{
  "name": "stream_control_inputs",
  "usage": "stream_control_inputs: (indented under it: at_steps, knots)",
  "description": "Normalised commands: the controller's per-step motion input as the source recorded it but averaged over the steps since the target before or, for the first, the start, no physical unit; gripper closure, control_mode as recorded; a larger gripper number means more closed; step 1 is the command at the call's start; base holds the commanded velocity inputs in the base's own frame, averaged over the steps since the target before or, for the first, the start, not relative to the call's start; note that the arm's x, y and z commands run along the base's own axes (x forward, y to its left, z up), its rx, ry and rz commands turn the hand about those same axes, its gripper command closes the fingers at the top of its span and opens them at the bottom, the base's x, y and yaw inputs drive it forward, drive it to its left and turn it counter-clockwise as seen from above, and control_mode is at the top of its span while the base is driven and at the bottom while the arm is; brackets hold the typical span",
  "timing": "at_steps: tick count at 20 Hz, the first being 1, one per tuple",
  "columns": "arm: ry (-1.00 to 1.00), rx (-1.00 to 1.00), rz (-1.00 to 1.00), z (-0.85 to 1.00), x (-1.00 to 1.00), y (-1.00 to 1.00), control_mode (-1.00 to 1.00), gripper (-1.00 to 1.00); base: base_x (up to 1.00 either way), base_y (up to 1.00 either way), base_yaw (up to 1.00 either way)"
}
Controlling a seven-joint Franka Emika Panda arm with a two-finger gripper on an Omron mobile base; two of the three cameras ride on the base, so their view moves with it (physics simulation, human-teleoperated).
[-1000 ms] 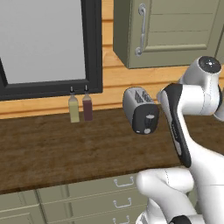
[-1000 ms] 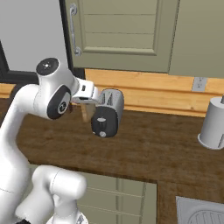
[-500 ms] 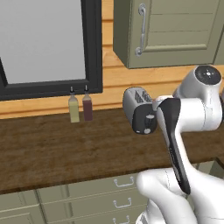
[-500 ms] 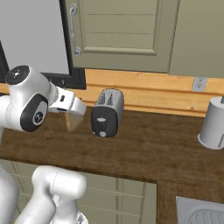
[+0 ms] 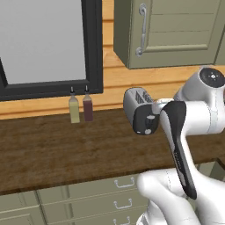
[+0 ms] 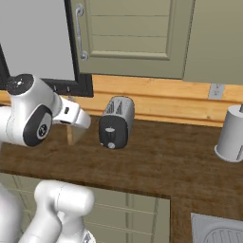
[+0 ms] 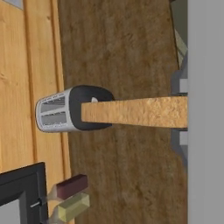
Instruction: Start the toaster. Once the lever pops up, take the bread to the plate on the dining counter.
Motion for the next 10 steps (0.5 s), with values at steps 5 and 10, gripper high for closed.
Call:
stream_control_inputs:
  at_steps: [5, 10]
  knots:
    - [0.00, 0.00, 0.07, -0.10, -0.39, 0.15, -1.00, 1.00, 0.00, 0.00, 0.00]
    - [-0.01, 0.00, 0.10, 0.00, -0.08, 0.01, -1.00, 1.00, 0.00, 0.00, 0.00]
